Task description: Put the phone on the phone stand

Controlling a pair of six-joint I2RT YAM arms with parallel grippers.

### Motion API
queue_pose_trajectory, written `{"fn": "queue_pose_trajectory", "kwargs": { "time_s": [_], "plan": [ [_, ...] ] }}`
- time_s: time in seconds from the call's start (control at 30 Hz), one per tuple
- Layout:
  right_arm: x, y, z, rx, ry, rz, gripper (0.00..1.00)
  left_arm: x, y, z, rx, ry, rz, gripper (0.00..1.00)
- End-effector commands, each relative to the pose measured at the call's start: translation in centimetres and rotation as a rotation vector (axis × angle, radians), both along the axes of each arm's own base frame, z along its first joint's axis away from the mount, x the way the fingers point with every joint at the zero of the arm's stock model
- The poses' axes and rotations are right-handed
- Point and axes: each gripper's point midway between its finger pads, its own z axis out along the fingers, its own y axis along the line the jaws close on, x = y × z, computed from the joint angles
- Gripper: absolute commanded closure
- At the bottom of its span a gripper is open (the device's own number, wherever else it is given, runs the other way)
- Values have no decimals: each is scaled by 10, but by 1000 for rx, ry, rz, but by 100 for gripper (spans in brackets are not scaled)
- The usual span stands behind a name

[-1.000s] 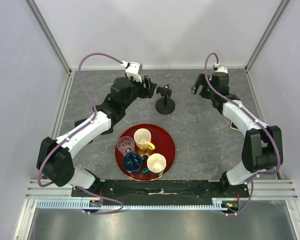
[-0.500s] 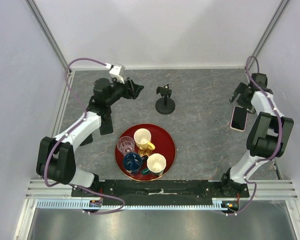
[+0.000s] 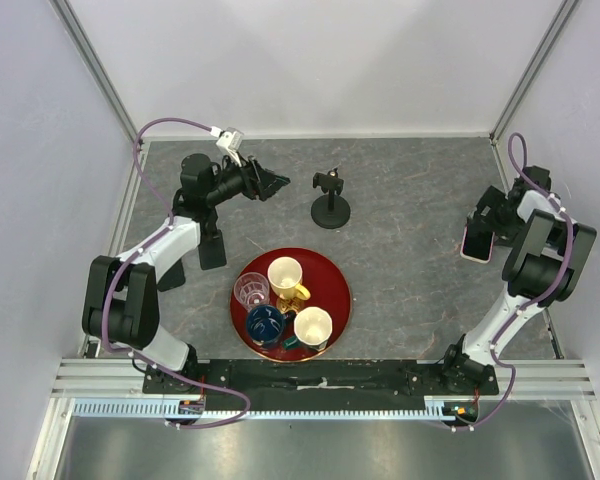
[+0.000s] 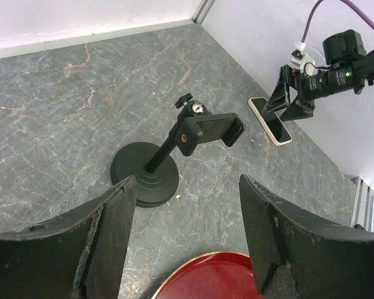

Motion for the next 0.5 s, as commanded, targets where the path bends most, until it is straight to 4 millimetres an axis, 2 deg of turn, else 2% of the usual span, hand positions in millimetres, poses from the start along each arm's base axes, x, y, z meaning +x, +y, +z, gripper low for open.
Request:
{"fn": "queue_pose_trajectory", "kwargs": {
  "time_s": [0.0,0.17,0.27,0.37,0.47],
  "plan": [
    [6,3,-15,26,-23,34,2,-5,-3,33,-14,-96,-38,27],
    [7,4,-22,34,-23,45,2,-4,-1,31,0,-98,-28,27],
    [8,2,-20,22,-28,37,2,-3,-1,30,4,-95,-26,27],
    [12,17,-17,84,-61,49,2,-2,0,29,4,-90,-22,27],
    [10,32,-9,33,-57,69,2,-2,-1,29,5,-90,-25,27]
  ]
}}
